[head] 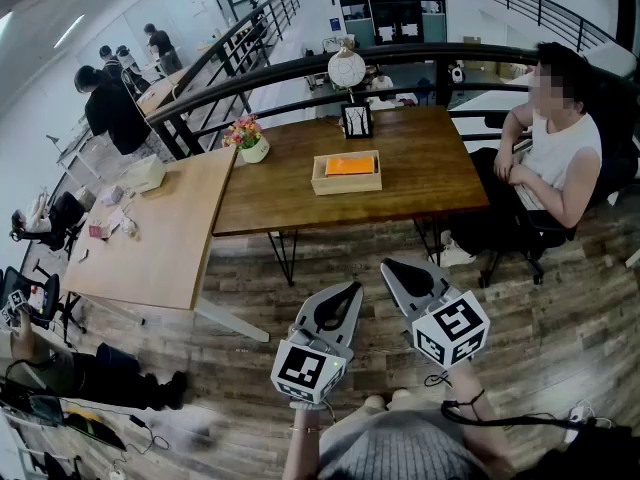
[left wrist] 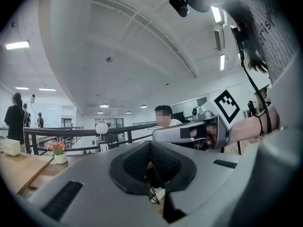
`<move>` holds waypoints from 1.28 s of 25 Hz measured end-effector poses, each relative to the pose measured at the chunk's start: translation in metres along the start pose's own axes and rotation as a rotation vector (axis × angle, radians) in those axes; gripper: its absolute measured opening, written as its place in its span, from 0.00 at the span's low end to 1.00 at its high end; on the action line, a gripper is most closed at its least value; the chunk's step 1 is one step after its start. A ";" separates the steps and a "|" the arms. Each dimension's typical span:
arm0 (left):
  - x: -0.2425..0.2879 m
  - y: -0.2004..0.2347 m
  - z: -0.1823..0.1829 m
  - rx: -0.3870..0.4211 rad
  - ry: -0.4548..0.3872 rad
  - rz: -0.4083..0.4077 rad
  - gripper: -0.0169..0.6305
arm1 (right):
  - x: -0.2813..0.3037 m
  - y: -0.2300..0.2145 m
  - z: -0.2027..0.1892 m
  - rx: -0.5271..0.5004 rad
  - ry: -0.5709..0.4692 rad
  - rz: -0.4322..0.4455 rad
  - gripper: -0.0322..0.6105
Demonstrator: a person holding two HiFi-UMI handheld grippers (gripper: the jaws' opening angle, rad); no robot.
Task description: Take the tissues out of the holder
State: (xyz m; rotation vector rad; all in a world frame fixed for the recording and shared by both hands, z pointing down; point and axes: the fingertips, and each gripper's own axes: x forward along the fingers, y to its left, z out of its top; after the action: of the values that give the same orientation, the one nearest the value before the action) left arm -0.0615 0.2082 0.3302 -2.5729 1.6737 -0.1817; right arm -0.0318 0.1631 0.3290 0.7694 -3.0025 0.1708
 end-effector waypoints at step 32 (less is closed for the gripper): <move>0.042 0.021 0.039 0.040 -0.054 0.070 0.04 | 0.000 -0.009 0.075 -0.212 -0.267 0.068 0.07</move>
State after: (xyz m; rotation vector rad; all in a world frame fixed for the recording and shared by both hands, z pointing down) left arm -0.0583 0.1608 0.2913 -2.4639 1.7194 -0.1389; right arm -0.0278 0.1469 0.2551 0.7215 -3.2230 -0.2659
